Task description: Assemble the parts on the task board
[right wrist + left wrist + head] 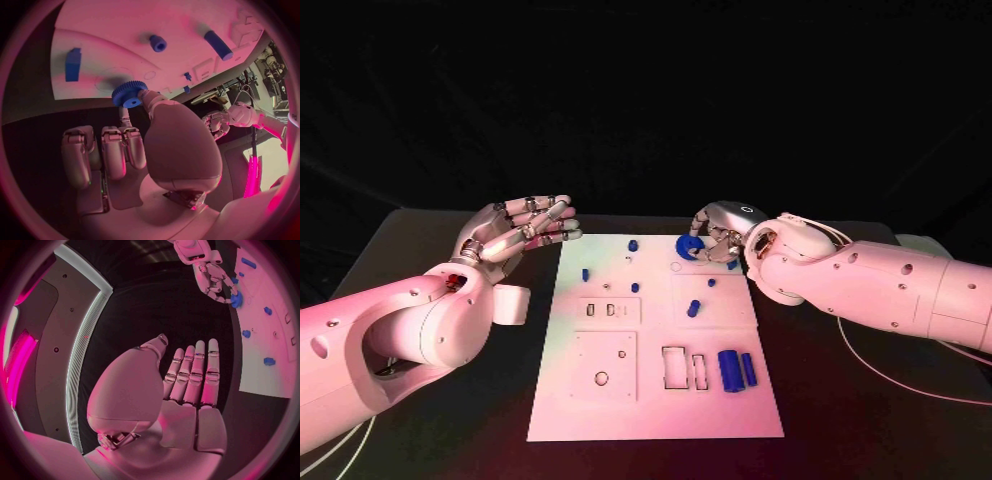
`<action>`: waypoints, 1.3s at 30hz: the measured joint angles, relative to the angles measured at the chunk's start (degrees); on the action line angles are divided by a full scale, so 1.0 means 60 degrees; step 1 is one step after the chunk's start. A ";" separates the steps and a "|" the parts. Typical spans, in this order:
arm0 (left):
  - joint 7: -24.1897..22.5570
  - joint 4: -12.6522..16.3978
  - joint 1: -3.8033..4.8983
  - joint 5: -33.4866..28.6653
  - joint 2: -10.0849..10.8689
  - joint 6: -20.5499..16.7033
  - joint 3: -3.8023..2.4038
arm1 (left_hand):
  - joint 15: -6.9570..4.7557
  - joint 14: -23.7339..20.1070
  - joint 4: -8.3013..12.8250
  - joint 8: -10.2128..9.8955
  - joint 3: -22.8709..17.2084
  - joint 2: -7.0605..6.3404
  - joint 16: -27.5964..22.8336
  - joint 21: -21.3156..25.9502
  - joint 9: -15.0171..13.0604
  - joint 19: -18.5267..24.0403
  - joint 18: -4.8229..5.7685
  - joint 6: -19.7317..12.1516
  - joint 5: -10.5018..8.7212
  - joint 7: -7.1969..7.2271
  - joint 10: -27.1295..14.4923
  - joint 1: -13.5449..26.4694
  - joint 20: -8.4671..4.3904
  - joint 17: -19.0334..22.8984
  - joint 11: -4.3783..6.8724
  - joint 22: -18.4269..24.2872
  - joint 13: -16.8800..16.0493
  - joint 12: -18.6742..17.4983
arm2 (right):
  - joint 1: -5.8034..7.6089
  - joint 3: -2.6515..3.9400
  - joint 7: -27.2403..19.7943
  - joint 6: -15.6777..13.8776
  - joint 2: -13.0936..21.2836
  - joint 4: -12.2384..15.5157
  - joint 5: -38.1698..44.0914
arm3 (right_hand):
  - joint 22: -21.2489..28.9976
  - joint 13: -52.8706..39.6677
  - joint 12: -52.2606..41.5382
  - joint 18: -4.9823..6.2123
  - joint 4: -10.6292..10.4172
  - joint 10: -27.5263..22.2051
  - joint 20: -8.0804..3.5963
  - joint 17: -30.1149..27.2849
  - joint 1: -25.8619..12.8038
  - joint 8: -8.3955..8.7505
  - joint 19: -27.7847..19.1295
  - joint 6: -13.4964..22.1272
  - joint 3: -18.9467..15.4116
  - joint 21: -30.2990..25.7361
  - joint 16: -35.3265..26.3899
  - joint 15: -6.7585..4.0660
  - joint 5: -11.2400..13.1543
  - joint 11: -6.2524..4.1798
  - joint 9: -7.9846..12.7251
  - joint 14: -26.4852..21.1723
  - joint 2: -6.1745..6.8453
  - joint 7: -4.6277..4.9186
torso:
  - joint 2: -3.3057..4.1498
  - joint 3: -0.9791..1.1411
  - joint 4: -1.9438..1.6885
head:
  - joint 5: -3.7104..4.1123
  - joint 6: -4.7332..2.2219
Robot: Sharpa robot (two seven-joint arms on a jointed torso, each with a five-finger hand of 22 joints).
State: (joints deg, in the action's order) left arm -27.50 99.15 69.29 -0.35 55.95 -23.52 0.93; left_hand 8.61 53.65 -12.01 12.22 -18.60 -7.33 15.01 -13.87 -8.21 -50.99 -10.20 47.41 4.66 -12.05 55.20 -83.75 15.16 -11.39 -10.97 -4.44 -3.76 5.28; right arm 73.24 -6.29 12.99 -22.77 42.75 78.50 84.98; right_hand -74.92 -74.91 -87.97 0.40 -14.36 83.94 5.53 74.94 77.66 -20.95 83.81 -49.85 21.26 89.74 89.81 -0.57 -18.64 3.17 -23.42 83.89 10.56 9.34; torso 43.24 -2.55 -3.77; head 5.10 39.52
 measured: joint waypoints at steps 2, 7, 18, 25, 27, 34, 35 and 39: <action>0.0001 -0.0008 0.0000 0.0000 0.0000 0.0000 0.0000 | 0.0000 0.0000 0.0000 0.0000 0.0000 0.0000 0.0000 0.0000 0.0000 0.0000 0.0000 0.0000 0.0000 0.0000 0.0000 0.0000 0.0000 0.0000 0.0000 0.0000 0.0000 0.0000 | 0.0029 0.0010 0.0047 -0.0205 0.0010 0.0247 0.0156 | 0.0000 0.0000 0.0000 0.0000 0.0017 0.0000 -0.0001 0.0000 0.0000 -0.0001 -0.0001 -0.0001 0.0017 0.0000 0.0000 -0.0012 0.0006 0.0000 0.0000 -0.0012 0.0000 0.0000 | 0.0000 -0.0001 -0.0001 | 0.0001 -0.0009; 0.0002 -0.0016 0.0000 0.0000 -0.0001 0.0000 0.0000 | 0.0000 0.0000 0.0000 0.0000 0.0000 0.0000 0.0000 0.0000 0.0000 0.0000 0.0000 0.0000 0.0000 0.0000 0.0000 0.0000 0.0000 0.0000 0.0000 0.0008 0.0000 0.0000 | 0.0071 0.0015 0.0169 -0.0550 -0.0120 0.0671 0.0604 | 0.0001 0.0001 -0.0040 -0.0001 0.0026 0.0000 -0.0034 -0.0001 0.0000 -0.0038 0.0032 -0.0001 0.0026 0.0000 0.0000 -0.0011 0.0025 0.0000 0.0000 -0.0012 0.0000 0.0000 | 0.0000 -0.0005 -0.0004 | -0.0027 -0.0031; 0.0007 -0.0012 0.0000 0.0000 -0.0014 0.0001 0.0000 | 0.0000 0.0000 0.0000 0.0000 0.0000 0.0000 0.0000 0.0000 0.0008 0.0000 0.0000 0.0000 0.0000 0.0000 0.0000 0.0000 0.0000 0.0002 0.0000 0.0007 0.0000 -0.0040 | -0.0013 -0.0054 0.0371 -0.0825 -0.1158 0.0448 0.1375 | 0.0002 0.0001 -0.0039 0.0000 -0.0003 0.0000 -0.0033 -0.0002 -0.0015 -0.0042 0.0033 0.0001 0.0055 0.0000 0.0000 -0.0046 0.0062 0.0000 0.0000 0.0023 0.0016 -0.0002 | 0.0006 -0.0017 -0.0027 | -0.0097 -0.0040; 0.0010 -0.0009 -0.0001 0.0000 -0.0024 0.0002 0.0000 | 0.0000 0.0000 0.0000 0.0000 0.0000 0.0000 0.0000 0.0000 0.0008 0.0000 0.0000 0.0000 0.0000 0.0000 0.0000 0.0000 0.0000 0.0002 0.0000 0.0007 0.0000 -0.0040 | -0.0169 -0.0115 0.0440 -0.0826 -0.1750 -0.0033 0.1581 | 0.0002 -0.0007 -0.0038 0.0000 -0.0004 0.0000 -0.0033 -0.0003 -0.0040 -0.0042 0.0033 0.0001 0.0055 0.0000 0.0000 -0.0045 0.0063 0.0000 -0.0001 0.0023 0.0040 -0.0003 | 0.0016 -0.0020 -0.0035 | -0.0128 -0.0027; 0.0011 -0.0009 -0.0001 0.0000 -0.0026 0.0002 0.0000 | 0.0000 0.0000 0.0000 0.0000 0.0000 0.0000 0.0000 0.0000 0.0008 0.0000 0.0000 0.0000 0.0000 0.0000 0.0000 0.0000 0.0000 0.0002 0.0000 0.0007 0.0000 -0.0040 | -0.0193 -0.0124 0.0451 -0.0815 -0.1863 -0.0140 0.1606 | 0.0003 -0.0007 -0.0037 0.0000 -0.0004 0.0000 -0.0033 -0.0003 -0.0040 -0.0042 0.0033 0.0001 0.0055 0.0000 -0.0001 -0.0045 0.0063 0.0000 -0.0002 0.0023 0.0040 -0.0004 | 0.0017 -0.0020 -0.0033 | -0.0144 -0.0018; 0.0012 -0.0009 -0.0001 0.0000 -0.0043 0.0004 0.0000 | 0.0000 0.0000 0.0000 0.0000 0.0001 0.0000 0.0000 0.0000 0.0008 0.0000 0.0000 0.0000 0.0000 0.0000 0.0000 0.0000 0.0000 0.0003 0.0000 0.0007 0.0000 -0.0040 | -0.0264 -0.0137 0.0474 -0.0734 -0.2167 -0.0494 0.1606 | 0.0003 -0.0006 -0.0037 0.0000 -0.0004 0.0000 -0.0033 -0.0004 -0.0055 -0.0033 0.0033 0.0001 0.0055 0.0000 -0.0001 -0.0045 0.0090 0.0001 -0.0044 0.0023 0.0026 -0.0005 | 0.0016 -0.0018 -0.0027 | -0.0160 0.0021; 0.0012 -0.0009 -0.0001 0.0000 -0.0044 0.0004 0.0000 | 0.0000 0.0000 -0.0001 0.0000 0.0001 0.0000 0.0000 0.0000 0.0008 0.0000 0.0000 0.0000 0.0000 0.0000 0.0000 0.0000 0.0000 0.0003 0.0000 0.0006 0.0000 -0.0040 | -0.0281 -0.0139 0.0476 -0.0718 -0.2202 -0.0539 0.1600 | 0.0004 -0.0006 -0.0037 0.0000 -0.0004 0.0000 -0.0033 -0.0004 -0.0057 -0.0032 0.0033 0.0001 0.0055 0.0000 -0.0001 -0.0045 0.0094 0.0001 -0.0045 0.0023 0.0024 -0.0005 | 0.0017 -0.0017 -0.0027 | -0.0167 0.0024; 0.0015 -0.0013 0.0000 0.0000 -0.0050 0.0006 0.0000 | 0.0000 0.0000 0.0015 -0.0026 -0.0015 0.0000 0.0000 0.0000 0.0007 0.0000 -0.0001 0.0000 0.0000 0.0000 0.0000 0.0000 0.0000 0.0001 0.0000 0.0008 0.0000 -0.0040 | -0.0356 -0.0152 0.0482 -0.0647 -0.2328 -0.0713 0.1573 | 0.0004 -0.0006 -0.0037 0.0000 -0.0004 0.0000 -0.0033 -0.0004 -0.0131 -0.0013 0.0033 0.0001 0.0054 0.0000 -0.0001 -0.0044 0.0099 0.0001 -0.0056 0.0023 0.0025 -0.0006 | 0.0016 -0.0009 -0.0020 | -0.0195 0.0032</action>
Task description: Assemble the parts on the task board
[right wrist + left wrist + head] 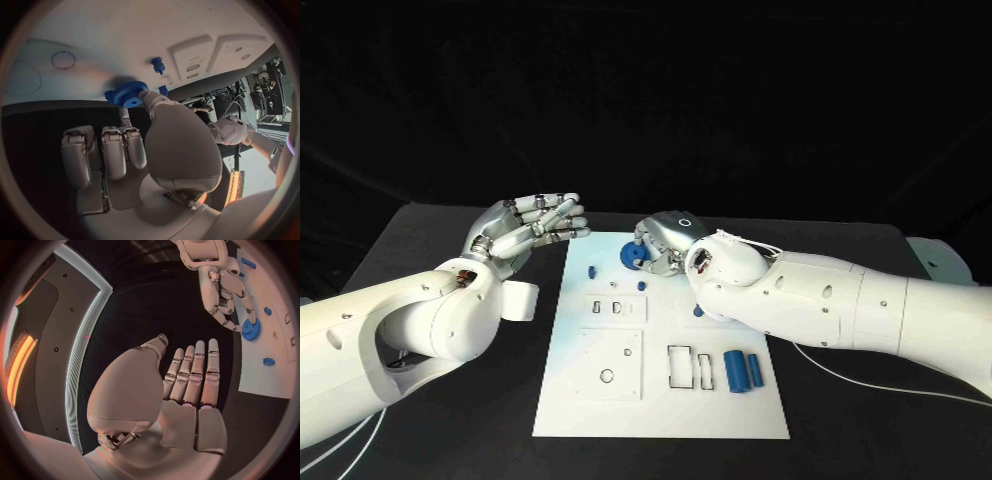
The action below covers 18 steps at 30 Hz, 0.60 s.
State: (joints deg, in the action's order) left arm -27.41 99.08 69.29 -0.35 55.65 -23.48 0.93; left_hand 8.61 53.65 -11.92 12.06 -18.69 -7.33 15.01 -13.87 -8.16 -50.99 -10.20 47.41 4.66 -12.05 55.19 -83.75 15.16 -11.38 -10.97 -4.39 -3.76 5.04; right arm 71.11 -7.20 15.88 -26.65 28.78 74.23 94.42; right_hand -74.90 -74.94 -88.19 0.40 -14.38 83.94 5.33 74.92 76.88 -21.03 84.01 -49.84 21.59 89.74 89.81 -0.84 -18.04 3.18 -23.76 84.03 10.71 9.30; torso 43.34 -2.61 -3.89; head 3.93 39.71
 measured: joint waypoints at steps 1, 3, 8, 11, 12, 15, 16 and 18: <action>0.0001 -0.0001 0.0000 0.0000 -0.0001 0.0000 0.0000 | 0.0000 0.0000 0.0012 -0.0020 -0.0012 0.0000 0.0000 0.0000 0.0000 0.0000 0.0000 0.0000 0.0000 0.0000 0.0000 0.0000 0.0000 -0.0006 0.0000 0.0007 0.0000 0.0000 | -0.0012 -0.0001 0.0001 0.0014 -0.0027 -0.0046 -0.0006 | -0.0003 0.0000 0.0000 0.0001 0.0000 0.0000 0.0000 0.0000 0.0000 0.0000 0.0000 0.0000 0.0000 0.0000 0.0000 0.0000 0.0000 0.0000 -0.0001 0.0000 0.0000 0.0000 | 0.0000 0.0003 0.0000 | -0.0010 0.0000; 0.0003 -0.0003 0.0001 0.0000 -0.0004 0.0001 0.0000 | 0.0000 0.0000 0.0011 -0.0020 -0.0011 0.0000 0.0000 0.0000 0.0000 0.0000 0.0001 0.0000 0.0000 0.0000 0.0000 0.0000 0.0000 -0.0010 0.0000 0.0007 0.0000 0.0000 | -0.0031 -0.0002 0.0001 0.0043 -0.0085 -0.0151 -0.0024 | -0.0008 0.0000 0.0000 0.0000 0.0000 0.0000 0.0000 0.0000 -0.0010 0.0005 0.0000 0.0000 -0.0001 0.0000 0.0000 0.0000 0.0000 0.0000 -0.0002 0.0000 -0.0010 0.0000 | 0.0000 0.0009 -0.0001 | -0.0024 0.0001; 0.0009 -0.0008 0.0001 0.0000 -0.0009 0.0003 0.0000 | 0.0000 0.0000 0.0012 -0.0020 -0.0011 0.0000 0.0000 0.0000 0.0000 0.0000 0.0000 0.0000 0.0000 0.0000 0.0000 0.0000 0.0000 -0.0009 0.0000 0.0007 0.0000 0.0000 | -0.0052 -0.0003 -0.0005 0.0085 -0.0203 -0.0332 -0.0055 | -0.0007 0.0001 0.0000 0.0000 0.0000 0.0000 0.0000 -0.0001 -0.0124 0.0076 0.0000 -0.0150 -0.0001 0.0000 0.0000 0.0000 0.0059 0.0000 -0.0051 0.0000 0.0103 -0.0152 | 0.0000 0.0010 0.0005 | -0.0054 0.0020; 0.0014 -0.0009 0.0001 0.0000 -0.0012 0.0004 0.0000 | 0.0000 0.0000 0.0011 -0.0020 -0.0011 0.0000 0.0000 0.0000 0.0000 0.0000 0.0001 0.0000 0.0000 0.0000 0.0000 0.0000 0.0000 -0.0009 0.0000 0.0007 0.0000 0.0000 | -0.0052 0.0000 -0.0017 0.0089 -0.0239 -0.0407 -0.0068 | -0.0007 0.0001 0.0078 -0.0001 -0.0030 0.0000 0.0000 -0.0001 -0.0301 0.0246 0.0000 -0.0235 0.0029 0.0000 0.0000 0.0000 0.0282 0.0000 -0.0040 0.0000 0.0178 -0.0236 | 0.0000 0.0013 0.0010 | -0.0067 0.0034; 0.0016 -0.0010 0.0001 0.0000 -0.0013 0.0005 0.0000 | 0.0000 0.0000 0.0011 -0.0020 -0.0011 0.0000 0.0000 0.0000 -0.0001 0.0000 0.0001 0.0000 0.0000 0.0000 0.0000 0.0000 0.0000 -0.0009 0.0000 0.0007 0.0000 0.0000 | -0.0056 0.0000 -0.0019 0.0093 -0.0247 -0.0430 -0.0073 | -0.0007 0.0001 0.0132 0.0000 -0.0040 0.0000 0.0000 -0.0001 -0.0333 0.0317 0.0000 -0.0206 0.0039 0.0000 0.0000 0.0000 0.0430 0.0000 -0.0030 0.0000 0.0200 -0.0214 | 0.0000 0.0014 0.0012 | -0.0068 0.0034; 0.0020 -0.0012 0.0001 0.0000 -0.0014 0.0007 -0.0001 | 0.0000 0.0000 0.0011 -0.0020 -0.0011 0.0000 0.0000 0.0000 0.0000 0.0000 0.0000 0.0000 0.0000 0.0000 0.0000 0.0000 0.0000 -0.0009 0.0000 0.0006 0.0000 0.0000 | -0.0076 -0.0012 -0.0020 0.0104 -0.0270 -0.0493 -0.0089 | -0.0006 0.0002 0.0320 0.0000 -0.0170 0.0005 0.0008 -0.0001 -0.0552 0.0640 0.0000 0.0193 -0.0062 0.0000 0.0000 0.0089 0.0946 0.0131 0.0049 -0.0018 0.0196 -0.0068 | -0.0001 0.0014 0.0017 | -0.0068 0.0023; 0.0021 -0.0012 0.0001 0.0000 -0.0014 0.0008 -0.0001 | 0.0000 0.0000 0.0011 -0.0020 -0.0011 0.0000 0.0000 0.0000 -0.0001 0.0000 0.0001 0.0000 0.0000 0.0000 0.0000 0.0000 0.0000 -0.0009 0.0000 0.0007 0.0000 0.0000 | -0.0079 -0.0014 -0.0020 0.0105 -0.0274 -0.0514 -0.0095 | -0.0006 0.0002 0.0363 0.0000 -0.0219 0.0016 0.0075 -0.0001 -0.0584 0.0741 -0.0003 0.0321 -0.0100 0.0000 0.0000 0.0110 0.1078 0.0157 0.0069 0.0003 0.0208 -0.0030 | -0.0001 0.0014 0.0019 | -0.0066 0.0021; 0.0025 -0.0014 0.0001 0.0000 -0.0015 0.0008 -0.0001 | 0.0000 0.0000 0.0011 -0.0020 -0.0011 0.0000 0.0000 0.0000 -0.0001 0.0000 0.0001 0.0000 0.0000 0.0000 0.0000 0.0000 0.0000 -0.0009 0.0000 0.0007 0.0000 0.0000 | -0.0077 -0.0012 -0.0022 0.0105 -0.0289 -0.0532 -0.0110 | -0.0006 0.0002 0.0397 0.0000 -0.0293 -0.0001 0.0119 -0.0002 -0.0770 0.0988 0.0000 0.0570 -0.0324 0.0000 0.0000 0.0210 0.1347 0.0241 0.0143 -0.0021 0.0192 0.0059 | -0.0001 0.0014 0.0019 | -0.0057 0.0019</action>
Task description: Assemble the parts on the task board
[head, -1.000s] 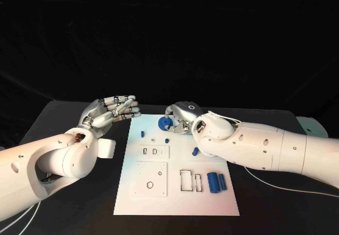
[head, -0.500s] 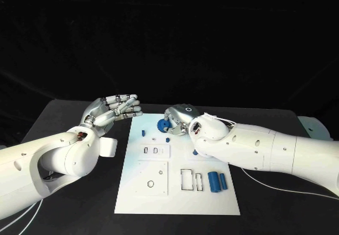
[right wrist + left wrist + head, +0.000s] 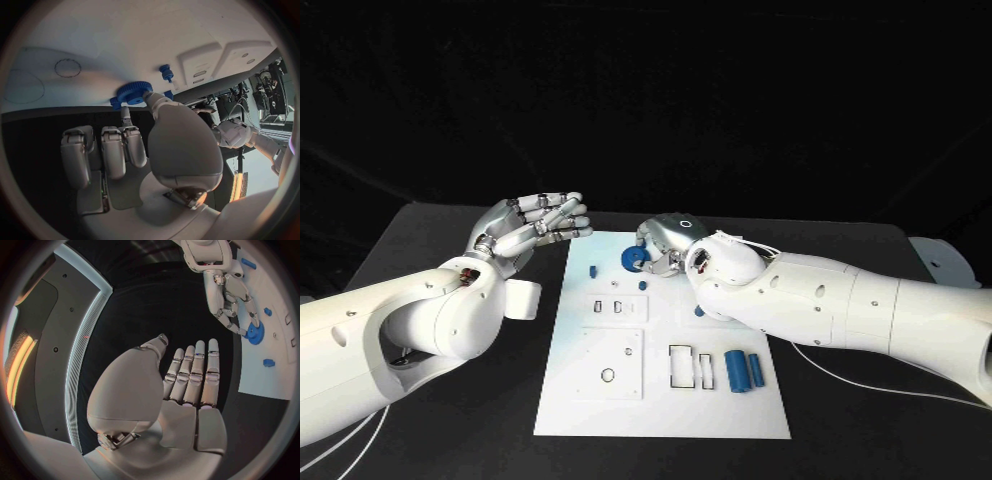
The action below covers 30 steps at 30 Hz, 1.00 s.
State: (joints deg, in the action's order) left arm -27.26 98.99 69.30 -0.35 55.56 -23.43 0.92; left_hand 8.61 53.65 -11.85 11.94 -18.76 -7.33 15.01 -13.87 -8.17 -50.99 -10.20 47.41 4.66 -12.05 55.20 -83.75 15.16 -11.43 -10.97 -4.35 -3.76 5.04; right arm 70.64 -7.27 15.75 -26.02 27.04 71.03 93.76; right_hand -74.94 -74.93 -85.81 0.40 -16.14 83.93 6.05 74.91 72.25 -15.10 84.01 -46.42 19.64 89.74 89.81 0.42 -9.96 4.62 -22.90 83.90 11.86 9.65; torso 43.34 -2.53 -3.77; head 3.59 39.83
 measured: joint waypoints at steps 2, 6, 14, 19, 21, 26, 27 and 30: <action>0.0002 -0.0003 0.0000 0.0000 -0.0001 0.0001 0.0000 | 0.0000 0.0000 0.0000 0.0000 0.0000 0.0000 0.0000 0.0000 0.0000 0.0000 -0.0001 0.0000 0.0000 0.0000 0.0000 0.0000 0.0000 0.0000 0.0000 0.0000 0.0000 0.0000 | 0.0005 0.0006 -0.0007 0.0004 -0.0021 -0.0013 -0.0029 | 0.0000 0.0000 0.0000 0.0001 -0.0060 0.0000 0.0089 0.0000 -0.0305 0.0055 -0.0002 0.0030 -0.0250 0.0000 0.0000 0.0034 0.0007 0.0000 0.0023 0.0021 -0.0072 0.0031 | 0.0000 -0.0003 -0.0002 | 0.0008 -0.0005; 0.0007 -0.0009 0.0000 0.0000 -0.0002 0.0002 0.0000 | 0.0000 0.0000 0.0000 0.0000 0.0000 0.0000 0.0000 0.0000 0.0000 0.0000 0.0000 0.0000 0.0000 0.0000 0.0000 0.0000 0.0000 0.0001 0.0000 -0.0001 0.0000 0.0000 | 0.0008 0.0009 -0.0026 0.0047 -0.0023 -0.0016 -0.0095 | 0.0001 0.0000 0.0000 0.0001 -0.0086 0.0026 0.0090 0.0000 -0.0766 0.0139 -0.0002 -0.0079 -0.0618 0.0000 0.0000 0.0034 -0.0347 0.0025 0.0006 0.0021 -0.0263 0.0028 | -0.0003 -0.0005 -0.0008 | 0.0018 -0.0008; 0.0013 -0.0014 0.0000 0.0000 0.0003 0.0002 0.0000 | 0.0000 0.0000 0.0000 0.0000 0.0000 0.0000 0.0000 0.0000 0.0001 0.0000 -0.0001 0.0000 0.0000 0.0000 0.0000 0.0000 0.0000 0.0001 0.0000 -0.0001 0.0000 0.0000 | -0.0007 -0.0006 -0.0099 0.0275 0.0026 0.0008 -0.0276 | 0.0002 0.0002 -0.0075 0.0001 -0.0086 0.0026 0.0089 -0.0001 -0.1059 0.0162 -0.0002 -0.0272 -0.0695 0.0000 0.0000 0.0033 -0.0760 0.0025 -0.0058 0.0021 -0.0469 0.0009 | -0.0004 -0.0010 -0.0004 | 0.0019 -0.0009; 0.0015 -0.0014 0.0000 0.0000 0.0005 0.0002 0.0000 | 0.0000 0.0000 0.0000 0.0000 0.0000 0.0000 0.0000 0.0000 0.0009 0.0000 0.0000 0.0000 0.0000 0.0000 0.0000 0.0000 0.0000 0.0001 0.0000 -0.0001 0.0000 0.0000 | 0.0007 0.0005 -0.0124 0.0383 0.0086 0.0033 -0.0364 | 0.0002 0.0002 -0.0105 0.0001 -0.0086 0.0026 0.0089 0.0001 -0.1109 0.0176 -0.0002 -0.0350 -0.0695 0.0000 0.0000 0.0033 -0.0781 0.0024 -0.0056 0.0021 -0.0519 -0.0036 | -0.0004 -0.0009 0.0001 | 0.0020 -0.0002; 0.0016 -0.0014 0.0000 0.0000 0.0008 0.0002 0.0000 | 0.0000 0.0000 0.0000 0.0000 0.0000 0.0000 0.0000 0.0000 0.0009 0.0000 -0.0001 0.0000 0.0000 0.0000 0.0000 0.0000 0.0000 0.0000 0.0000 -0.0001 0.0000 0.0000 | 0.0011 0.0008 -0.0137 0.0418 0.0129 0.0065 -0.0408 | 0.0002 0.0002 -0.0137 0.0001 -0.0086 0.0025 0.0089 0.0007 -0.1109 0.0196 -0.0002 -0.0416 -0.0695 0.0000 0.0000 0.0033 -0.0817 0.0024 -0.0059 0.0021 -0.0519 -0.0038 | -0.0004 -0.0009 0.0001 | 0.0020 0.0001; 0.0017 -0.0011 0.0000 0.0000 0.0021 0.0002 0.0000 | 0.0000 0.0000 0.0000 0.0000 0.0000 0.0000 0.0000 0.0000 0.0009 0.0000 0.0000 0.0000 0.0000 0.0000 0.0000 0.0000 0.0000 -0.0007 0.0000 0.0007 0.0000 -0.0036 | 0.0017 0.0011 -0.0158 0.0444 0.0250 0.0164 -0.0510 | 0.0003 0.0002 -0.0139 0.0001 -0.0086 0.0025 0.0089 0.0007 -0.1158 0.0205 -0.0002 -0.0419 -0.0695 0.0000 0.0000 0.0033 -0.0817 0.0024 -0.0078 0.0021 -0.0568 -0.0041 | -0.0004 -0.0005 0.0004 | 0.0020 0.0017; 0.0017 -0.0011 0.0000 0.0000 0.0022 0.0002 0.0000 | 0.0000 0.0000 0.0000 0.0000 0.0000 0.0000 0.0000 0.0000 0.0009 0.0000 -0.0001 0.0000 0.0000 0.0000 0.0000 0.0000 0.0000 -0.0007 0.0000 0.0007 0.0000 -0.0036 | 0.0017 0.0011 -0.0159 0.0444 0.0276 0.0183 -0.0524 | 0.0003 0.0002 -0.0139 0.0001 -0.0086 0.0025 0.0089 0.0007 -0.1158 0.0204 -0.0002 -0.0419 -0.0695 0.0000 0.0000 0.0033 -0.0817 0.0024 -0.0087 0.0021 -0.0568 -0.0040 | -0.0004 -0.0003 0.0006 | 0.0020 0.0016; 0.0018 -0.0011 0.0000 0.0000 0.0029 0.0001 0.0000 | 0.0000 0.0000 0.0000 0.0000 0.0000 0.0000 0.0000 0.0000 0.0008 0.0000 0.0000 0.0000 0.0000 0.0000 0.0000 0.0000 0.0000 -0.0006 0.0000 0.0007 0.0000 -0.0036 | 0.0010 0.0001 -0.0159 0.0435 0.0411 0.0275 -0.0560 | 0.0004 0.0003 -0.0139 0.0001 -0.0086 0.0025 0.0089 0.0006 -0.1158 0.0203 -0.0002 -0.0420 -0.0695 0.0000 0.0000 0.0033 -0.0817 0.0023 -0.0092 0.0021 -0.0568 -0.0039 | -0.0004 0.0002 0.0012 | 0.0019 -0.0002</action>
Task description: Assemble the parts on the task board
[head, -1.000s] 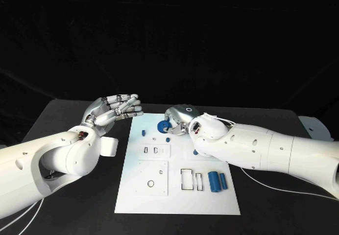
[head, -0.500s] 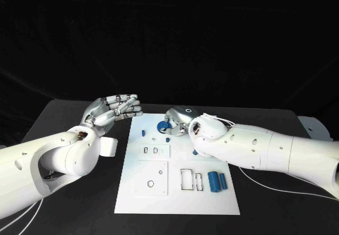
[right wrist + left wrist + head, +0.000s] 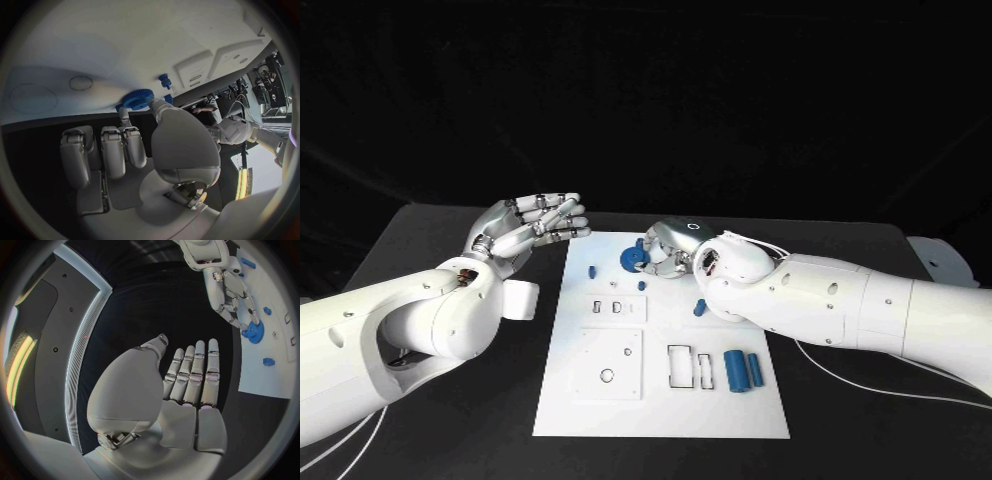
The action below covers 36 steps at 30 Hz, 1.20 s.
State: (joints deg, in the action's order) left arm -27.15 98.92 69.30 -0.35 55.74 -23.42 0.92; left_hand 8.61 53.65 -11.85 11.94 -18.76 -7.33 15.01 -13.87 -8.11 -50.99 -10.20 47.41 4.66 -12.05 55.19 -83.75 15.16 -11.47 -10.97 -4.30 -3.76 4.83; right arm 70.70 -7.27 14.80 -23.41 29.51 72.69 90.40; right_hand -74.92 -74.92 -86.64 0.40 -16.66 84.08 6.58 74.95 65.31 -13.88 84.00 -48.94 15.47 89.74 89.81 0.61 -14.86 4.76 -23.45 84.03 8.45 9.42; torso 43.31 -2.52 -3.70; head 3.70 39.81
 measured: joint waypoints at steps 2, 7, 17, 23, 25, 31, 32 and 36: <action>0.0000 0.0000 0.0000 0.0000 0.0005 0.0000 0.0000 | 0.0000 0.0000 0.0000 0.0000 0.0000 0.0000 0.0000 0.0000 0.0000 0.0000 0.0000 0.0000 0.0000 0.0000 0.0000 0.0000 0.0000 0.0000 0.0000 0.0000 0.0000 0.0000 | -0.0006 -0.0003 0.0001 -0.0020 0.0116 0.0096 -0.0012 | 0.0000 0.0000 0.0000 0.0000 0.0000 0.0000 0.0000 0.0000 0.0000 -0.0001 0.0000 -0.0001 0.0000 0.0000 0.0000 0.0000 0.0000 0.0000 -0.0001 0.0000 0.0000 0.0001 | 0.0000 0.0005 0.0006 | 0.0009 -0.0012; 0.0001 -0.0013 0.0000 0.0000 0.0029 0.0000 0.0000 | 0.0000 0.0000 0.0000 0.0000 0.0000 0.0000 -0.0037 0.0000 0.0000 0.0000 0.0000 0.0000 0.0000 0.0000 0.0000 0.0000 0.0000 0.0001 0.0000 -0.0001 0.0000 0.0000 | 0.0008 0.0036 0.0000 -0.0237 0.0795 0.0662 -0.0041 | 0.0001 0.0001 0.0000 0.0001 0.0014 0.0000 0.0000 -0.0001 0.0000 -0.0001 0.0000 -0.0027 0.0014 0.0000 0.0000 0.0000 -0.0057 0.0000 -0.0001 0.0000 0.0000 -0.0025 | 0.0000 0.0011 0.0016 | 0.0028 -0.0046; 0.0002 -0.0047 0.0000 0.0000 0.0090 0.0000 0.0000 | 0.0000 0.0000 0.0000 0.0000 0.0000 0.0000 -0.0037 0.0000 -0.0001 0.0000 0.0001 0.0000 0.0000 0.0000 0.0000 0.0000 0.0000 0.0001 0.0000 -0.0001 0.0000 0.0000 | 0.0477 0.0125 -0.1416 -0.0739 0.2908 0.1578 -0.1822 | 0.0001 0.0001 0.0222 0.0000 0.1189 -0.0001 0.0000 -0.0002 0.1921 0.0156 0.0000 -0.0303 0.0848 0.0000 0.0000 0.0000 0.0535 -0.0001 0.0010 0.0000 0.0407 -0.0020 | -0.0012 0.0023 0.0035 | 0.0169 -0.0128; 0.0002 -0.0044 -0.0002 0.0000 0.0103 0.0007 0.0003 | 0.0000 0.0000 0.0027 0.0000 -0.0027 0.0000 -0.0037 0.0000 -0.0001 0.0000 0.0001 0.0000 0.0000 0.0000 0.0000 0.0000 0.0000 -0.0007 0.0000 -0.0001 0.0000 0.0000 | 0.0533 0.0123 -0.2500 -0.0542 0.3855 0.1416 -0.3177 | 0.0002 0.0001 0.0222 0.0000 0.1334 -0.0010 0.0000 -0.0003 0.2102 0.0178 0.0000 -0.0391 0.0914 0.0000 0.0000 -0.0034 0.0496 -0.0010 0.0010 -0.0034 0.0593 -0.0085 | -0.0028 0.0068 0.0107 | 0.0228 -0.0130; 0.0002 -0.0049 -0.0002 0.0000 0.0100 0.0010 0.0003 | 0.0000 0.0000 0.0027 0.0000 -0.0026 0.0000 -0.0037 0.0000 -0.0001 0.0000 0.0000 0.0000 0.0000 0.0000 0.0000 0.0000 0.0000 -0.0008 0.0000 -0.0002 0.0000 0.0000 | 0.0495 0.0119 -0.2756 -0.0433 0.4002 0.1285 -0.3420 | 0.0002 0.0002 0.0262 0.0000 0.1396 -0.0026 0.0000 -0.0003 0.2154 0.0267 0.0000 -0.0391 0.0901 0.0000 0.0000 -0.0036 0.0496 -0.0026 0.0027 -0.0035 0.0645 -0.0085 | -0.0034 0.0089 0.0130 | 0.0237 -0.0127; 0.0002 -0.0083 0.0001 0.0000 0.0078 0.0026 0.0000 | 0.0000 0.0000 0.0026 0.0000 -0.0026 0.0000 -0.0037 0.0000 -0.0001 0.0000 0.0000 0.0000 0.0000 0.0000 0.0000 0.0000 0.0000 -0.0007 0.0000 -0.0002 0.0000 0.0000 | 0.0318 0.0100 -0.3177 -0.0166 0.4170 0.0926 -0.3722 | 0.0001 0.0002 0.0323 0.0000 0.1438 -0.0025 0.0000 -0.0004 0.2205 0.0465 0.0000 -0.0187 0.0938 0.0000 0.0000 -0.0036 0.0496 -0.0026 0.0088 -0.0036 0.0696 0.0036 | -0.0041 0.0135 0.0158 | 0.0253 -0.0130; 0.0002 -0.0095 0.0000 0.0000 0.0075 0.0029 0.0000 | 0.0000 0.0000 0.0026 0.0000 -0.0026 0.0000 -0.0037 0.0000 -0.0001 0.0000 0.0001 0.0000 0.0000 0.0000 0.0000 0.0000 0.0000 -0.0007 0.0000 -0.0002 0.0000 0.0000 | 0.0295 0.0100 -0.3222 -0.0124 0.4174 0.0875 -0.3749 | -0.0003 0.0002 0.0323 0.0000 0.1463 -0.0025 0.0000 -0.0004 0.2205 0.0518 0.0000 -0.0113 0.0917 0.0000 0.0000 -0.0036 0.0496 -0.0026 0.0102 -0.0036 0.0696 0.0053 | -0.0044 0.0136 0.0155 | 0.0260 -0.0132; 0.0002 -0.0121 -0.0001 0.0000 0.0063 0.0038 0.0001 | 0.0000 0.0000 0.0026 0.0000 -0.0026 0.0000 -0.0037 0.0000 -0.0002 0.0000 0.0000 0.0000 0.0000 0.0000 0.0000 0.0000 0.0000 -0.0007 0.0000 -0.0002 0.0001 0.0000 | 0.0192 0.0100 -0.3360 0.0029 0.4156 0.0721 -0.3824 | -0.0005 0.0002 0.0372 0.0000 0.1490 -0.0025 0.0000 -0.0004 0.2205 0.0554 0.0000 -0.0043 0.0939 0.0000 0.0000 -0.0036 0.0459 -0.0026 0.0114 -0.0036 0.0696 0.0053 | -0.0047 0.0135 0.0143 | 0.0249 -0.0128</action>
State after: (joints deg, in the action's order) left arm -27.14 98.20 69.29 -0.35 56.12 -23.19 0.93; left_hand 8.61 53.65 -11.69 11.94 -18.91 -7.33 14.79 -13.87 -8.12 -50.99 -10.20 47.41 4.66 -12.05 55.19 -83.75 15.16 -11.51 -10.97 -4.32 -3.76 4.83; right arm 71.85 -6.67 -5.36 -23.23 54.44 77.01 67.46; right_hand -74.95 -74.90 -84.40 0.40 -7.72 83.93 6.58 74.92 78.54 -10.56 84.00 -49.20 21.11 89.74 89.81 0.40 -12.11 4.61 -22.77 83.82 12.63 9.74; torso 43.03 -1.70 -2.85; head 5.20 39.05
